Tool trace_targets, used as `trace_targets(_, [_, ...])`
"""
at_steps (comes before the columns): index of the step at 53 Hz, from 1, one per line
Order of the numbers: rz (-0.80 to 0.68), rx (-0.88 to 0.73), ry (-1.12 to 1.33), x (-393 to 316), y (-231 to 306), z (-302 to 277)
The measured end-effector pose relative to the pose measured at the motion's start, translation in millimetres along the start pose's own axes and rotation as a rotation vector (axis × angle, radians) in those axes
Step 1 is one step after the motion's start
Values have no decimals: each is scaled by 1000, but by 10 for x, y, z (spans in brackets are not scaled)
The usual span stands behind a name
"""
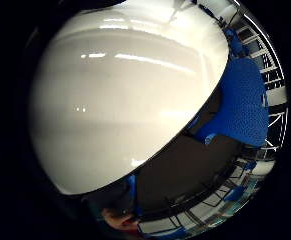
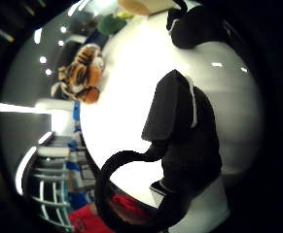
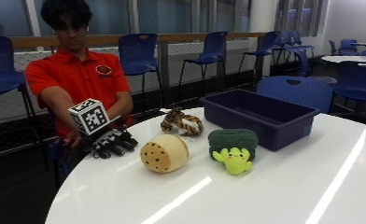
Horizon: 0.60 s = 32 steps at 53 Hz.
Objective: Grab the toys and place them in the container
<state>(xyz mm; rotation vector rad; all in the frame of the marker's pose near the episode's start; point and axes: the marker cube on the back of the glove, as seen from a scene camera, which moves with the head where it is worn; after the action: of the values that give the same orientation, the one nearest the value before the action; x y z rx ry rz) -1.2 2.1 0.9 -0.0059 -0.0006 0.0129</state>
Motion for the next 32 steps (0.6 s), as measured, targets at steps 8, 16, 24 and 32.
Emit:
trace_targets(8, [-12, 12, -12, 5, -44, -11])
trace_targets(16, [-5, 3, -12, 5, -60, -27])
trace_targets(24, [-39, -22, -2, -7, -28, -36])
trace_targets(32, [-34, -60, -28, -67, -8, -114])
